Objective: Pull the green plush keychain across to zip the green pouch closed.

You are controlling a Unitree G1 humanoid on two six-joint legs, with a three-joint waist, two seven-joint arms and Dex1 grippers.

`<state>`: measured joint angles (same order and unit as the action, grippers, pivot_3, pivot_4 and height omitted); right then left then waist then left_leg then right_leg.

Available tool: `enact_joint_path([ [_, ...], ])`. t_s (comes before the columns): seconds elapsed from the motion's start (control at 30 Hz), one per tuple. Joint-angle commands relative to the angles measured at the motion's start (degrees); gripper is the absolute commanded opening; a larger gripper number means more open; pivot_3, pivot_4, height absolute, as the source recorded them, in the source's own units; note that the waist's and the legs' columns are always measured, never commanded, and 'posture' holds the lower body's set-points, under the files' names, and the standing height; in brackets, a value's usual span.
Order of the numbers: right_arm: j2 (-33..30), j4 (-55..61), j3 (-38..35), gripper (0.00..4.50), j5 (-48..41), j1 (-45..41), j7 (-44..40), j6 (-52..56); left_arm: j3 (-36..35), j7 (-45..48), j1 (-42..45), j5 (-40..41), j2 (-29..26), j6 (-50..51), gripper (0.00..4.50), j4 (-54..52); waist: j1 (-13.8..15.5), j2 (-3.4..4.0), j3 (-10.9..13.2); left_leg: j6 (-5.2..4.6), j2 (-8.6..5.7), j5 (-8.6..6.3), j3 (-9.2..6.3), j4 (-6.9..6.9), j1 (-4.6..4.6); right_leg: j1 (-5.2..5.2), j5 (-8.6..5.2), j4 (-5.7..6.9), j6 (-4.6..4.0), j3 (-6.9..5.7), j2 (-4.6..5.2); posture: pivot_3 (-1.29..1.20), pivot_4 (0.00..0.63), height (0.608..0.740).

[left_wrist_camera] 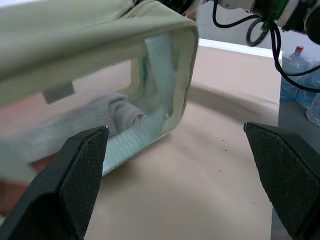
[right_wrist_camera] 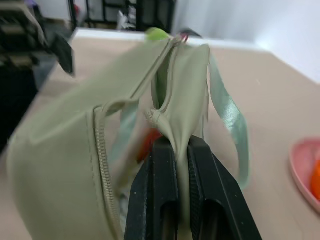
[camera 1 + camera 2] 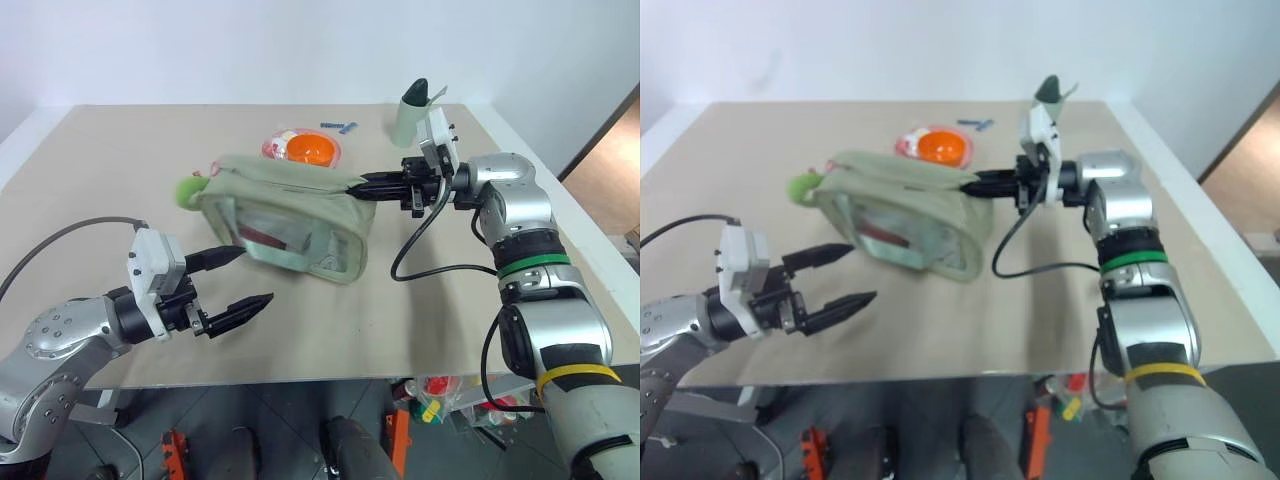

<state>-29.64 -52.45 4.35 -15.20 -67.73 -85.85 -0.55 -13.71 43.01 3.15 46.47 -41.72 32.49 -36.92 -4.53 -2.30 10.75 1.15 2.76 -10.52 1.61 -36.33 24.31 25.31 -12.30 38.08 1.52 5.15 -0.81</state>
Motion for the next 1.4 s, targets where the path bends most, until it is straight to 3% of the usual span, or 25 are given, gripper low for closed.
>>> enact_joint_path([
  [0.03,-0.97,-6.98,-3.19,0.02,1.52,-3.89,3.22,-5.52,-0.07,0.15,0.68,-0.52,-0.23,-0.8,4.5,0.04,-0.01,0.0,0.0,0.0,0.0,0.0,0.01,0.0,0.0,0.0,0.0,0.0,0.0,0.03,0.0,0.0,0.15,0.74],
  [0.07,-0.66,-8.31,-4.31,0.02,1.08,-4.28,4.72,-5.35,0.18,0.12,1.13,-0.65,-0.18,-0.75,4.5,0.32,-0.02,0.0,0.0,0.0,-0.01,0.0,0.01,0.0,0.0,-0.01,0.0,0.0,0.0,0.03,0.0,0.0,0.15,0.74],
  [0.1,-0.43,-9.15,-5.07,0.6,0.76,-4.58,5.58,-5.22,0.28,0.12,1.39,-0.69,-0.17,-0.73,4.5,0.47,-0.02,0.0,0.0,0.0,-0.01,0.0,0.01,0.0,0.01,0.0,0.0,0.0,0.01,0.05,0.0,0.0,0.15,0.74],
  [0.33,-1.44,-3.02,-11.05,3.14,-3.97,-4.37,6.5,1.84,1.44,1.31,3.87,-2.08,-0.02,-1.51,4.5,3.25,-0.02,0.02,0.01,0.0,-0.02,0.0,0.0,0.0,0.0,-0.01,0.01,0.01,0.03,0.05,0.0,0.0,0.15,0.74],
  [0.47,-3.33,10.11,-13.55,3.14,-7.27,0.66,8.85,9.31,2.29,2.48,5.72,-2.44,-0.13,-1.45,4.5,4.69,0.11,0.06,0.04,0.0,-0.01,0.0,-0.04,0.02,0.02,-0.01,0.02,0.01,0.07,0.0,0.0,0.0,0.15,0.74],
  [0.63,-5.25,36.07,-15.41,4.46,-11.35,13.83,16.76,18.83,3.03,4.33,7.8,-2.1,-0.14,-0.96,4.5,6.29,0.37,0.04,0.03,0.07,-0.01,-0.06,-0.1,0.05,0.03,-0.03,-0.04,0.03,0.24,-0.09,0.02,0.0,0.15,0.74],
  [0.87,-4.19,60.16,-14.8,4.46,-12.96,31.84,28.6,26.29,4.81,8.47,11.31,-1.56,-0.98,0.28,4.5,9.04,0.22,0.04,0.03,0.11,-0.01,-0.09,-0.09,0.07,0.01,-0.01,-0.06,0.06,0.32,-0.07,0.01,0.0,0.15,0.74],
  [1.2,-1.68,61.79,-9.98,4.46,-9.66,34.56,35.13,24.2,6.71,10.98,14.77,-3.6,-0.68,-0.22,4.5,12.08,0.13,0.03,0.02,0.07,-0.03,-0.05,-0.05,-0.13,-0.02,-0.07,-0.01,0.05,0.07,0.02,0.01,0.0,0.15,0.74],
  [1.3,-1.18,61.25,-8.21,3.66,-8.59,35.82,35.33,22.98,6.78,10.77,14.23,-3.95,-0.38,-0.33,4.5,11.76,0.15,0.03,0.02,0.07,-0.02,-0.05,-0.05,-0.11,0.0,-0.06,-0.03,0.05,0.09,0.01,0.0,0.0,0.15,0.74],
  [1.4,-1.0,60.83,-7.49,2.53,-8.27,36.41,35.35,22.04,6.58,10.49,13.45,-4.12,-0.45,-0.28,4.5,11.1,0.14,0.03,0.02,0.08,-0.02,-0.06,-0.06,-0.05,0.0,-0.04,-0.05,0.05,0.13,0.01,0.0,0.0,0.15,0.74],
])
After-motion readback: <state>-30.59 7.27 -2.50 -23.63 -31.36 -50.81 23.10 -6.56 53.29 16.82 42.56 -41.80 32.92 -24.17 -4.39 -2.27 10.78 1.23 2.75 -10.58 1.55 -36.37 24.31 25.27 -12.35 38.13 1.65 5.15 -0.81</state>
